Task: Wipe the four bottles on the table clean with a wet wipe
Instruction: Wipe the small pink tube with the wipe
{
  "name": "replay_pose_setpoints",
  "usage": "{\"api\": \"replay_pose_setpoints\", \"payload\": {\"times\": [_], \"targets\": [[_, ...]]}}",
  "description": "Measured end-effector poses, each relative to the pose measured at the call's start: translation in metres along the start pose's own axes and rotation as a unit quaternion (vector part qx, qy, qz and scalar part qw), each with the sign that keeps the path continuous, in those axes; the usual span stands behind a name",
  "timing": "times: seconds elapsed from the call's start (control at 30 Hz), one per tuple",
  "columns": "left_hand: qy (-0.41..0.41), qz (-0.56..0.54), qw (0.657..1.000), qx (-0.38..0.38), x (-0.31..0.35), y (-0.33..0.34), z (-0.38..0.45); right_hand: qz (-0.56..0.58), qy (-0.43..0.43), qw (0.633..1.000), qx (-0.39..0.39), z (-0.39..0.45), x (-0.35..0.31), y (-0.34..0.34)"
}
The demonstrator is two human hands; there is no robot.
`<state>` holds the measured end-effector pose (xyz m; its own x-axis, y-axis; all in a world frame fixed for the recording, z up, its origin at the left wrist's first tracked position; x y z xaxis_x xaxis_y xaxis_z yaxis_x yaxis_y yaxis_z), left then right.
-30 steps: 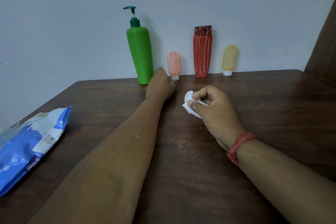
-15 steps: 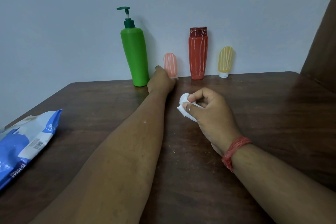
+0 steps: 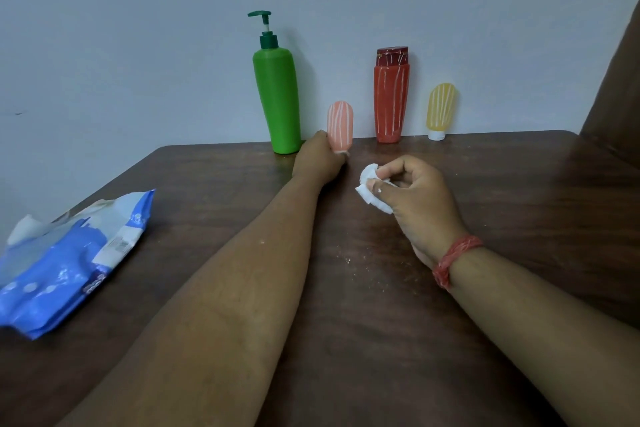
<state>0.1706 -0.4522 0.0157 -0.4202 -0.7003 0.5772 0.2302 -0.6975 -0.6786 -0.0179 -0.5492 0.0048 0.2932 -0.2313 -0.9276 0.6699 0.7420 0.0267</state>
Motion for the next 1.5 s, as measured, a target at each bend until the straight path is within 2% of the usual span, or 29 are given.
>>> {"api": "replay_pose_setpoints", "payload": {"times": [0.27,0.53,0.63,0.77,0.97,1.1,1.33,1.4,1.5], "targets": [[0.011,-0.053,0.998,-0.015,-0.010,-0.068,-0.099,-0.004,0.009,1.000,-0.023,-0.021,-0.019,-0.005],[0.028,-0.017,0.999,-0.038,-0.009,-0.119,-0.175,-0.053,-0.005,0.998,-0.030,-0.061,-0.042,-0.006],[0.027,-0.036,0.998,-0.036,-0.009,-0.123,-0.186,-0.099,-0.063,0.992,-0.050,-0.074,-0.048,-0.006],[-0.002,-0.082,0.996,-0.041,-0.009,-0.124,-0.186,-0.179,-0.219,0.959,-0.036,-0.076,-0.057,-0.006],[0.056,-0.105,0.991,-0.060,0.001,-0.114,-0.181,-0.229,-0.321,0.918,-0.036,-0.068,-0.060,-0.003],[0.086,-0.122,0.987,-0.059,0.005,-0.111,-0.182,-0.255,-0.357,0.894,-0.085,-0.069,-0.056,0.005],[0.044,-0.131,0.989,-0.049,0.003,-0.109,-0.181,-0.335,-0.404,0.838,-0.153,-0.070,-0.056,0.008],[0.045,-0.113,0.991,-0.048,0.005,-0.110,-0.182,-0.377,-0.409,0.819,-0.143,-0.064,-0.055,0.004],[0.042,-0.091,0.994,-0.050,0.008,-0.111,-0.182,-0.401,-0.366,0.835,-0.084,-0.050,-0.055,-0.005]]}}
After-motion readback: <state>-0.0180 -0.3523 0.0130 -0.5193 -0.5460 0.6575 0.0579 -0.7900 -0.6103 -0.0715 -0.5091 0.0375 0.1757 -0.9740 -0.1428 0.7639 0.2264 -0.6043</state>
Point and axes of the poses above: each hand's wrist, its own z-axis towards the middle knuckle, its own y-axis out of the palm, x = y × z, the point moved 3 cm from there along z, towards the middle knuckle, and after that the axes turned 11 degrees about x, right-handed, at the moved point
